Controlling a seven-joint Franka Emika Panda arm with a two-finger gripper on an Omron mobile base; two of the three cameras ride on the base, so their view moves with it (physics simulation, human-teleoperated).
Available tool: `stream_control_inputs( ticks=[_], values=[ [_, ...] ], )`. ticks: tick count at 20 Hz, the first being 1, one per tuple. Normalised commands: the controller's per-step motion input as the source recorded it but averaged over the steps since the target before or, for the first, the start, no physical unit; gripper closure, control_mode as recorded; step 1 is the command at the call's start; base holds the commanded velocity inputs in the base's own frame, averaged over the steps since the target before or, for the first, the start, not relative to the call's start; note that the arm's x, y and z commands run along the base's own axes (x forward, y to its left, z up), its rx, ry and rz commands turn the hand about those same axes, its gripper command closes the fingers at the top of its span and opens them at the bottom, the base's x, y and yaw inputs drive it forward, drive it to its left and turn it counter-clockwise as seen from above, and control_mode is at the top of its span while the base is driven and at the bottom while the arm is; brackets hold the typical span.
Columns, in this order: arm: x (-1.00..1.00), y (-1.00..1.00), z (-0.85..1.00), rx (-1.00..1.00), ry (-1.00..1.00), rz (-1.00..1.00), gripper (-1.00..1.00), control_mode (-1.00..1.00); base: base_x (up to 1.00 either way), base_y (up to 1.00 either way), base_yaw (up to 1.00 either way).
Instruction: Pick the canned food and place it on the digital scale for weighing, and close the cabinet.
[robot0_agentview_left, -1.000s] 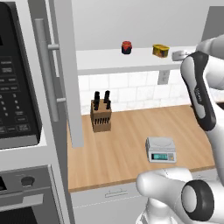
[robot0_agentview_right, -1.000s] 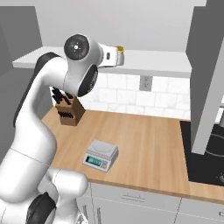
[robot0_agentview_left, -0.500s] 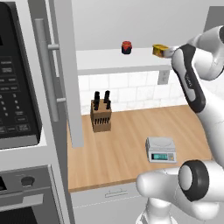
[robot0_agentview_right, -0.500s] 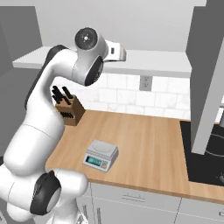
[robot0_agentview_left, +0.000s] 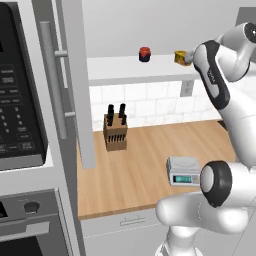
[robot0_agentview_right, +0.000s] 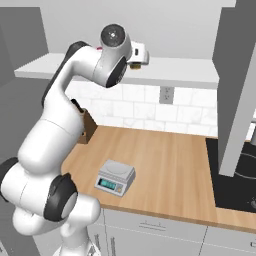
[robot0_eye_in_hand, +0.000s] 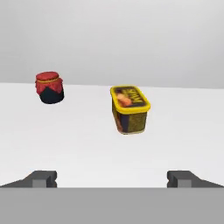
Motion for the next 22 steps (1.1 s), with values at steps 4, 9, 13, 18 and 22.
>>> stream_control_inputs(
  ticks=[4,9,13,18,22],
  values=[
    [0.27,0.00,-0.04,0.00,0.00,0.05,-1.00,-1.00,0.00,0.00,0.00],
    [0.33,0.00,-0.13,0.00,0.00,0.03,-1.00,-1.00,0.00,0.00,0.00],
    [0.42,0.00,-0.19,0.00,0.00,0.01,-1.00,-1.00,0.00,0.00,0.00],
    [0.39,-0.06,-0.07,0.00,0.00,0.00,-1.00,-1.00,0.00,0.00,0.00],
    [0.28,-0.18,0.00,0.00,0.00,0.00,-1.00,-1.00,0.00,0.00,0.00]
  ],
)
